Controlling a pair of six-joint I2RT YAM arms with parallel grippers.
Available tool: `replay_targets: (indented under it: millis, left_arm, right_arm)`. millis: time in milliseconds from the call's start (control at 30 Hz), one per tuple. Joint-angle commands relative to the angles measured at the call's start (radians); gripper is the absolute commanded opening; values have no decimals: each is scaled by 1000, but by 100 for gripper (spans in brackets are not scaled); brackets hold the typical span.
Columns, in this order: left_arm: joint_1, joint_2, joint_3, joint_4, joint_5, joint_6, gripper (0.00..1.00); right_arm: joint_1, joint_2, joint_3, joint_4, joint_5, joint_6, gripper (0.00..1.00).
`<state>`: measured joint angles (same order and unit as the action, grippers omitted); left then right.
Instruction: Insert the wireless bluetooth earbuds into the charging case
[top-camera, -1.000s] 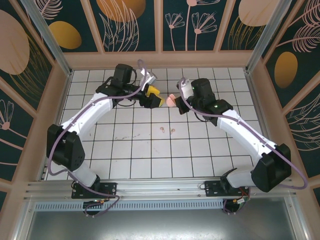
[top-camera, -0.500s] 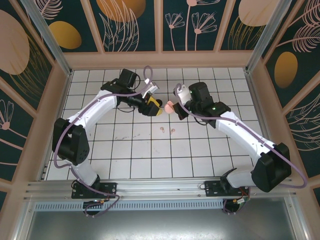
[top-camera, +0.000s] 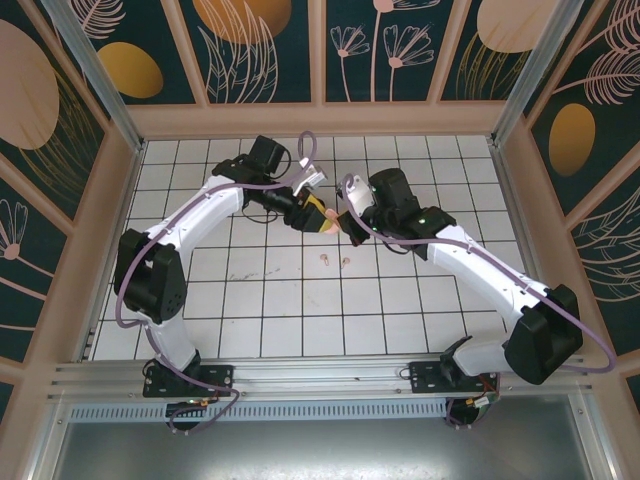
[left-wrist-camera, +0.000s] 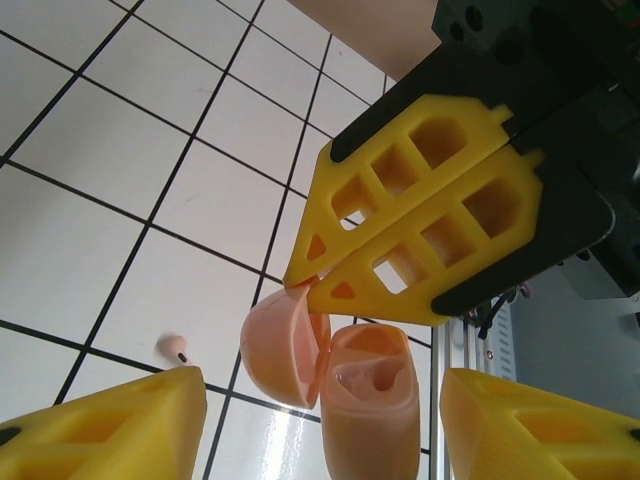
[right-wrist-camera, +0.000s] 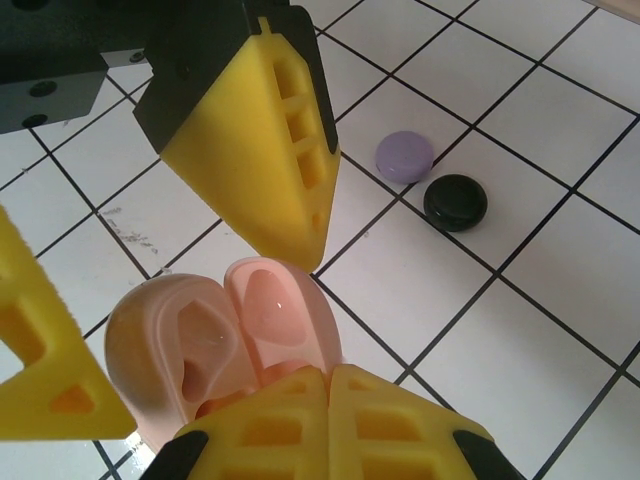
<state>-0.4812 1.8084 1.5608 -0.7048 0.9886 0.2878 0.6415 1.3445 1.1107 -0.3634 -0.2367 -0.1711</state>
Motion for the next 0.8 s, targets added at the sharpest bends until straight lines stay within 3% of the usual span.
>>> replay_targets:
  millis: [0, 367, 767]
  left_arm:
    - [-9, 18, 24, -37, 36, 31, 61]
    - [-20, 20, 19, -48, 48, 45, 54]
    - [-25, 21, 8, -56, 64, 61, 35]
  right_arm:
    - [6, 6, 17, 18, -14, -12, 0]
    - [5, 8, 25, 27, -16, -5, 0]
    - [6, 12, 35, 32, -13, 5, 0]
